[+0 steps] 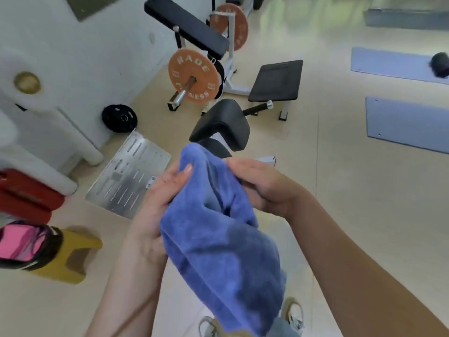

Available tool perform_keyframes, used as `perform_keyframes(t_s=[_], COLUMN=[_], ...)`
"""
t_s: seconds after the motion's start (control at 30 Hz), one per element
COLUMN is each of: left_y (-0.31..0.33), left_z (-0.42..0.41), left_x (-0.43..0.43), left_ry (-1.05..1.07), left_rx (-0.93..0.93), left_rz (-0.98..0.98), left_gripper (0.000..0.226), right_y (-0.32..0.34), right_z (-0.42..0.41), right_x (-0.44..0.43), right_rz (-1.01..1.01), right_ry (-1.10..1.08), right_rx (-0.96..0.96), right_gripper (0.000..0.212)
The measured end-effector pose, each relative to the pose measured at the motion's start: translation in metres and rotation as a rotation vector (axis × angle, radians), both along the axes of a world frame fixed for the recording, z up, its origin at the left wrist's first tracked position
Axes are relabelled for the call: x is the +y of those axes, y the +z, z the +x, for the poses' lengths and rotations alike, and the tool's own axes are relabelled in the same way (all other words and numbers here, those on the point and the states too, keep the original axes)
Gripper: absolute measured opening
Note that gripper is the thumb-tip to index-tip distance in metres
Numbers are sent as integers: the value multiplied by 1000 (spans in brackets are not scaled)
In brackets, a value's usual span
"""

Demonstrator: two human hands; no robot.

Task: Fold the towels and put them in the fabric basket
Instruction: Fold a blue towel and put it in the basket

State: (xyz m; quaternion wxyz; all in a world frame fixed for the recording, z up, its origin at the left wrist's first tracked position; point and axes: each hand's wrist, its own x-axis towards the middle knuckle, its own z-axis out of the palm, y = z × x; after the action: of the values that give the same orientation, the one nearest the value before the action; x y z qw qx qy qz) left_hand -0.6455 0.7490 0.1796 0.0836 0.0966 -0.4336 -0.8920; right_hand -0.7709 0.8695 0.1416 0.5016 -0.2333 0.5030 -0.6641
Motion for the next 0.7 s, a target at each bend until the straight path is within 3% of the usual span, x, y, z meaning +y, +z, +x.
perform_keyframes(t_s=[0.03, 0.17, 0.23, 0.33, 0.43, 0.5, 0.6, 0.7], left_y=[3, 4, 2, 0, -11, -16, -24, -23], left_z=[8, 45, 61, 77, 79, 70, 38, -9], left_x=[-22, -95, -127, -167, -200, -218, -245, -268], left_ry=[5, -92, -95, -81, -91, 12, 334, 619], left_rx=[-47, -137, -170, -271, -429, -544, -696, -667], left_rz=[-129, -167, -253, -360, -499, -587, -805, -980], left_gripper=[36, 25, 34, 55, 45, 42, 31, 32], right_y=[6, 35, 45, 57, 62, 61, 61, 63], right_z=[8, 25, 20, 0, -20, -34, -63, -96], right_x=[-15, -77, -101, -132, -163, -183, -210, -231], right_rz=[6, 248, 270, 244, 271, 314, 437, 370], right_ry=[134, 425, 435, 375, 312, 190, -138, -505], right_rx=[37, 418, 390, 214, 124, 129, 518, 980], right_gripper=[37, 39, 45, 22, 21, 26, 8, 17])
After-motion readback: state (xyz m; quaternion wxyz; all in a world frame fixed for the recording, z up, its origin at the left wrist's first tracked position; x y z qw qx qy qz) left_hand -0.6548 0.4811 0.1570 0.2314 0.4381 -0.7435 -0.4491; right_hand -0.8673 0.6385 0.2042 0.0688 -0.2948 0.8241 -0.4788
